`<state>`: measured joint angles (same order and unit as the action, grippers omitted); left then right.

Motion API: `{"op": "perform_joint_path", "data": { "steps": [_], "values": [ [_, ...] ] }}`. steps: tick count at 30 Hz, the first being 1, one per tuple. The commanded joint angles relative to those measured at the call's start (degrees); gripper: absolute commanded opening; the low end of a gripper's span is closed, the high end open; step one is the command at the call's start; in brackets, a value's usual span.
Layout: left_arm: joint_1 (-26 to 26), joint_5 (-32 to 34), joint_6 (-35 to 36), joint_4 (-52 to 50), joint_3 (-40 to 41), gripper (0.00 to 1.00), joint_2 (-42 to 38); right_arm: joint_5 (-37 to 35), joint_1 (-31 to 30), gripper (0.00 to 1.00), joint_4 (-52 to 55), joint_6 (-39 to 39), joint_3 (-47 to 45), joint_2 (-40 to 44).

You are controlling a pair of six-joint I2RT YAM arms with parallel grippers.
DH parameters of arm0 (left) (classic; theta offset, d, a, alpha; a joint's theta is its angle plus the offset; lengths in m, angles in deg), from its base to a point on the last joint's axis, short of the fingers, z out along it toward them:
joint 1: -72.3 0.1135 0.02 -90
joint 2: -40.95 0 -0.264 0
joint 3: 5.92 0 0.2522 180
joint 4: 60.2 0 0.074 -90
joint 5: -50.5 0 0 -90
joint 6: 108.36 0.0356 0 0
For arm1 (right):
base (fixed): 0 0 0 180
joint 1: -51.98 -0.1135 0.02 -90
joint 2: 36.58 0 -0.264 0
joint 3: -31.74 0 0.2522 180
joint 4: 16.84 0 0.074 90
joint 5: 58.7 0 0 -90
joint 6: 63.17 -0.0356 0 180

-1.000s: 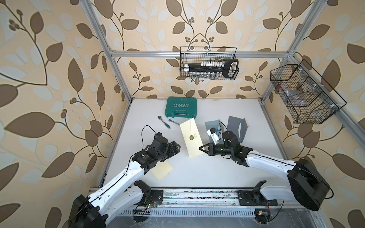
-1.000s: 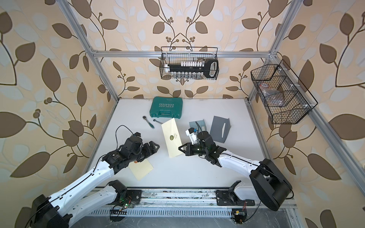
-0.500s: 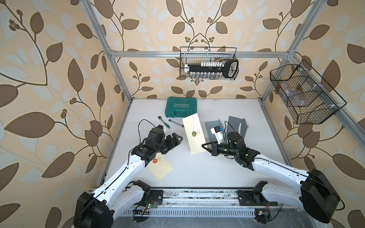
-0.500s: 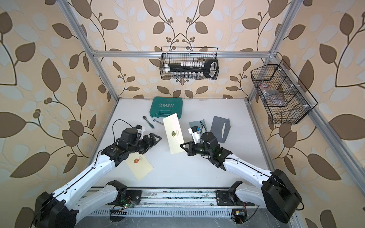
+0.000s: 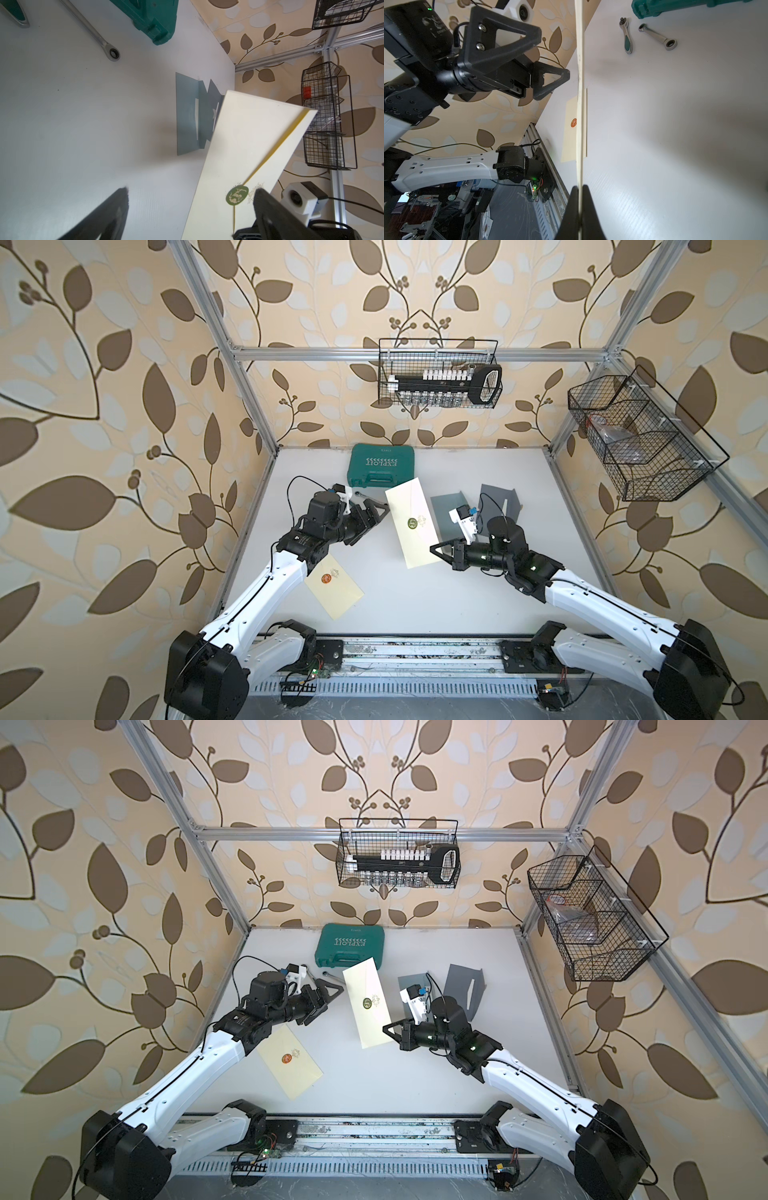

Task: Open the envelope
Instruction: Pick up the envelope from the center of the board.

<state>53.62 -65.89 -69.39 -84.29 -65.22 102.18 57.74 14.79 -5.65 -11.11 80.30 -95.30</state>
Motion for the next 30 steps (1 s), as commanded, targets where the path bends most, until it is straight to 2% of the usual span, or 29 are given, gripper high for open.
{"op": "perform_joint_path", "data": {
  "steps": [1,9,13,16,21,30],
  "values": [
    [0.31,-4.39,0.14,3.78,-2.27,0.99,0.94,-1.02,-0.17,0.0,1.03,-1.23,0.96,1.19],
    [0.31,-7.52,-0.73,7.3,-2.62,0.99,2.94,0.12,0.5,0.0,-2.98,-4.05,-1.1,2.18],
    [0.26,-10.8,-3.37,11.34,-3.12,0.99,5.2,6.48,5.43,0.0,-10.41,-8.79,-4.31,2.3],
    [0.15,-11.68,-3.37,10.27,-4.47,0.99,5.53,11.31,9.25,0.0,-15.95,-11.55,-6.12,1.84],
    [-0.52,-12.66,-3.17,8.9,-4.07,0.99,4.6,13.37,10.98,0.0,-19.48,-13.74,-7.08,1.86],
    [-4.35,-15.02,-5.4,17.66,-3.84,0.98,6.3,19.77,11.16,0.0,-24.36,-15.13,-5.47,0.1]
  ]
}}
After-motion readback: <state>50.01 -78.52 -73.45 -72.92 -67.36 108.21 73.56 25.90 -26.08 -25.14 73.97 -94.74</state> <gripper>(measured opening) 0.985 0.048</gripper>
